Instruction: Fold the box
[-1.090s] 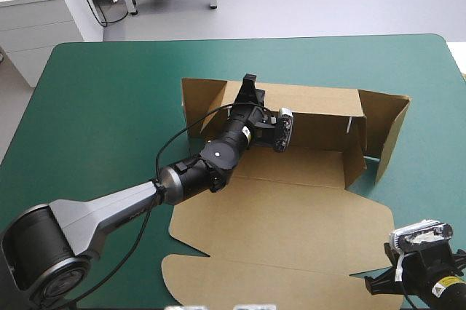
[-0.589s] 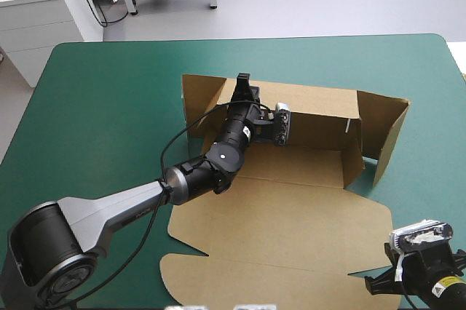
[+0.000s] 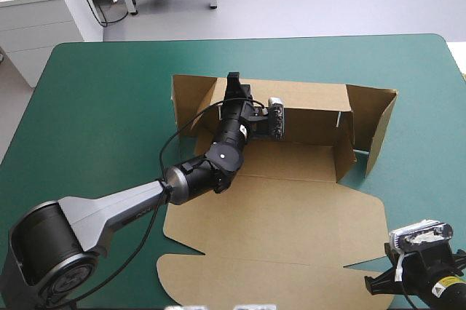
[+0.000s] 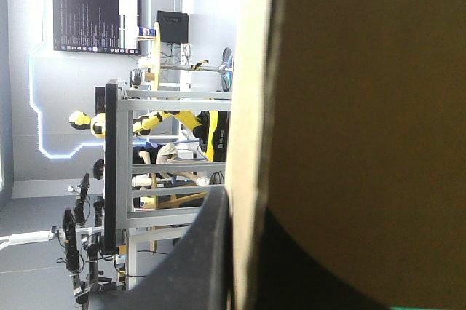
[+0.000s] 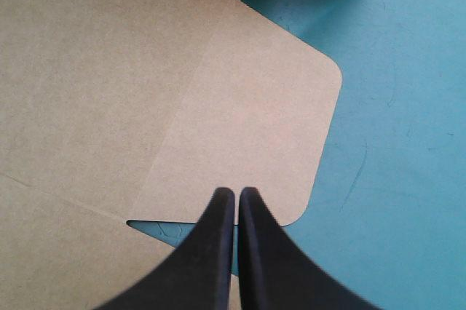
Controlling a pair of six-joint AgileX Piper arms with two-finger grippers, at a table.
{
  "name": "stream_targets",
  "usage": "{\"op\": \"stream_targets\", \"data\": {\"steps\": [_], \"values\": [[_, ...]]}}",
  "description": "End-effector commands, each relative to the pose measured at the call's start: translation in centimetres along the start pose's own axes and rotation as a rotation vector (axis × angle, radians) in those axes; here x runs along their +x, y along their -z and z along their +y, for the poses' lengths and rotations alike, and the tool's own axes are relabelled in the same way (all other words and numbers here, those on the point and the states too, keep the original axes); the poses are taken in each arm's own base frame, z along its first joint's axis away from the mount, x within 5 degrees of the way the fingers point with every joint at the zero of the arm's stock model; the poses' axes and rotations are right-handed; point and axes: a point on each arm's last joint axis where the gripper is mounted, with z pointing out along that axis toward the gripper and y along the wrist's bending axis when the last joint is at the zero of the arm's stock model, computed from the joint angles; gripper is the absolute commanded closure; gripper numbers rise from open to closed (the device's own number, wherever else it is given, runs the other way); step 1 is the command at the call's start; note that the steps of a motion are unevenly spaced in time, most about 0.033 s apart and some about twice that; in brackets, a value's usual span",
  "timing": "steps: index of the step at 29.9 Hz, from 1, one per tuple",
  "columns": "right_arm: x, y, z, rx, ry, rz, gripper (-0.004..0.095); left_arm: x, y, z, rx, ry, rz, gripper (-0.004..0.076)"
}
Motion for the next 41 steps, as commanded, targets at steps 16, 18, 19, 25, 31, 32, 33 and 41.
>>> {"op": "stream_targets", "data": {"steps": [16, 18, 19, 25, 31, 32, 33, 41], "values": [[-1.1, 0.5, -0.2, 0.019, -0.001, -0.071, 0.0908, -2.6, 2.0, 1.4, 0.005, -0.017, -0.181, 0.0733], [-1.1, 0.5, -0.2, 0.019, -0.001, -0.071, 0.0908, -2.6, 2.0, 1.3, 0.008, -0.02, -0.187, 0.0733], [-1.1, 0.5, -0.2, 0.019, -0.001, -0.071, 0.0908, -2.7, 2.0, 1.3, 0.009, -0.034, -0.192, 0.0733], [-1.1, 0.5, -0.2, 0.019, 0.001, -0.071, 0.0908, -2.8, 2.1, 1.2, 0.012, -0.083, -0.208, 0.0732], [-1.1, 0.5, -0.2, 0.018, -0.027, -0.071, 0.0773, -2.8, 2.1, 1.2, 0.013, -0.081, -0.208, 0.0732], [-1.1, 0.5, -0.1, 0.016, -0.026, -0.07, 0.0705, -2.8, 2.1, 1.2, 0.013, -0.081, -0.208, 0.0732], [-1.1, 0.5, -0.1, 0.016, -0.026, -0.07, 0.0621, -2.8, 2.1, 1.2, 0.013, -0.081, -0.208, 0.0732], [-1.2, 0.5, 0.2, -0.02, -0.048, -0.08, 0.01, -2.8, 2.1, 1.2, 0.014, -0.077, -0.207, 0.0732]]}}
